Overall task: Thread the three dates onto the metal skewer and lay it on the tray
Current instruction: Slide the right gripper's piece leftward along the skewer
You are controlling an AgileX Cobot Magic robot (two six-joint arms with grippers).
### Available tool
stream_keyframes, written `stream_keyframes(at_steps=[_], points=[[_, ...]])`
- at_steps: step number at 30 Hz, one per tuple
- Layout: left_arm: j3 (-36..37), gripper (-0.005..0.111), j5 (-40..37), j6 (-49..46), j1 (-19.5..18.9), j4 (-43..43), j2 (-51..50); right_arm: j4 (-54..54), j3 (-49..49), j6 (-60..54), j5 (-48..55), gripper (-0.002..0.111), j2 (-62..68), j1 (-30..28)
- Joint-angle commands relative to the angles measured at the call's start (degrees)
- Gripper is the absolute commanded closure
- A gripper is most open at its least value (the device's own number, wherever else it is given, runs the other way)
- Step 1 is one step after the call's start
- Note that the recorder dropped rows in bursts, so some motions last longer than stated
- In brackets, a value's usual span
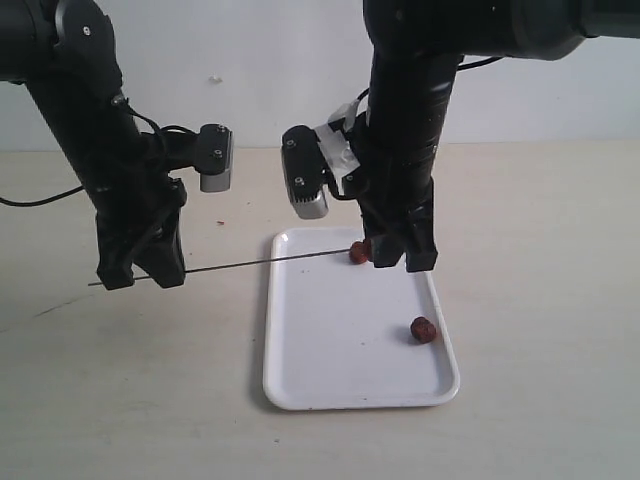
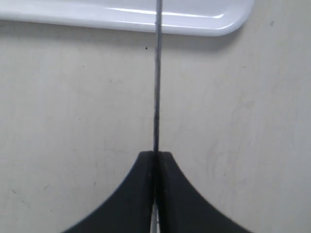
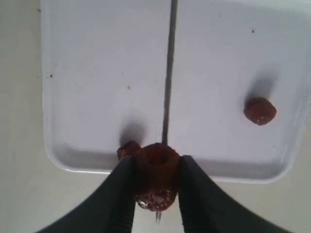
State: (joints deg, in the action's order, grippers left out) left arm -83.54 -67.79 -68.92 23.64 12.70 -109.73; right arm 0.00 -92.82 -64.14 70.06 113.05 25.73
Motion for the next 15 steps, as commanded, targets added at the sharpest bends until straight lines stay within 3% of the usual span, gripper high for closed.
stream_keyframes(at_steps=[1, 9, 15], points=[[0.2, 0.107, 0.1, 0.4, 0.4, 1.4, 0.1, 0.3, -0.1, 0.9, -0.1, 0.079, 0.3, 2.3], [0.2, 0.107, -0.7, 0.4, 0.4, 1.6, 0.1, 1.7, -0.1, 2.9, -3.4, 0.079, 1.1, 3.6], [0.2, 0.107, -0.5, 0.2, 0.4, 1.6, 0.1, 10.1, -0.1, 2.9, -3.7, 0.079, 0.9, 3.6]])
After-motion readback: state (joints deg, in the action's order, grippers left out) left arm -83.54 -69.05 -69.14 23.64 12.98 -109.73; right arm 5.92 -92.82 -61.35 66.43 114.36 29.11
